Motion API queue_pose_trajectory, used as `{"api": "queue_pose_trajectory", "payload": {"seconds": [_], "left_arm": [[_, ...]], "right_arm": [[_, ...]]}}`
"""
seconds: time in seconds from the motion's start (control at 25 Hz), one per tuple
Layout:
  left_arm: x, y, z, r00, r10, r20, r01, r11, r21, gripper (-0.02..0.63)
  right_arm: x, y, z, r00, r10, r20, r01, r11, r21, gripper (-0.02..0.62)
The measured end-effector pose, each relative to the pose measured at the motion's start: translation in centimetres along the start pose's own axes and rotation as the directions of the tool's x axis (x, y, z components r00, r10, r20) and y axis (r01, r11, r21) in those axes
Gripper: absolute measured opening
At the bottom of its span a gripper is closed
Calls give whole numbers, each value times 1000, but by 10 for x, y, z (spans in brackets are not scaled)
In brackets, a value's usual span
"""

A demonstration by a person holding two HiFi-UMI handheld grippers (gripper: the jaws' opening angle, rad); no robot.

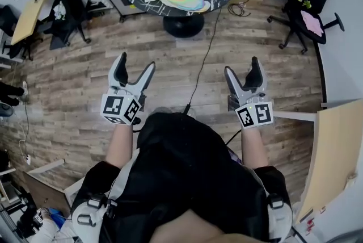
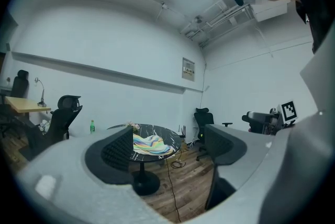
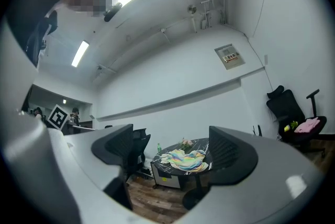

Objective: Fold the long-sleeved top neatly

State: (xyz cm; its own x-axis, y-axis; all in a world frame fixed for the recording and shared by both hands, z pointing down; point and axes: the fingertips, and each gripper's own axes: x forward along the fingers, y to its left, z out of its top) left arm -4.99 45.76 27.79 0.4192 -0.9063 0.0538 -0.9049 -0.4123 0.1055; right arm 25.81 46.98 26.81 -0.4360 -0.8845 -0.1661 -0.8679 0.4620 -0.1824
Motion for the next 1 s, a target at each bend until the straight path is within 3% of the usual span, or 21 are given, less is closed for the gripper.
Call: {"api": "queue_pose_trajectory", "payload": {"seconds": [0.44,0.64,1.0], "left_arm": [[16,9,-18,998,-1,-59,2,1000,17,425],[52,29,-28,996,-45,-79,43,999,-18,423],[133,78,-5,994,-98,-41,97,995,-19,423]], "right_arm": [[15,-11,-24,997,5,-71,-4,1000,21,428],[42,-18,-31,995,-3,-99,3,1000,8,428],[124,-29,-22,994,0,-107,-5,999,-46,420]]}}
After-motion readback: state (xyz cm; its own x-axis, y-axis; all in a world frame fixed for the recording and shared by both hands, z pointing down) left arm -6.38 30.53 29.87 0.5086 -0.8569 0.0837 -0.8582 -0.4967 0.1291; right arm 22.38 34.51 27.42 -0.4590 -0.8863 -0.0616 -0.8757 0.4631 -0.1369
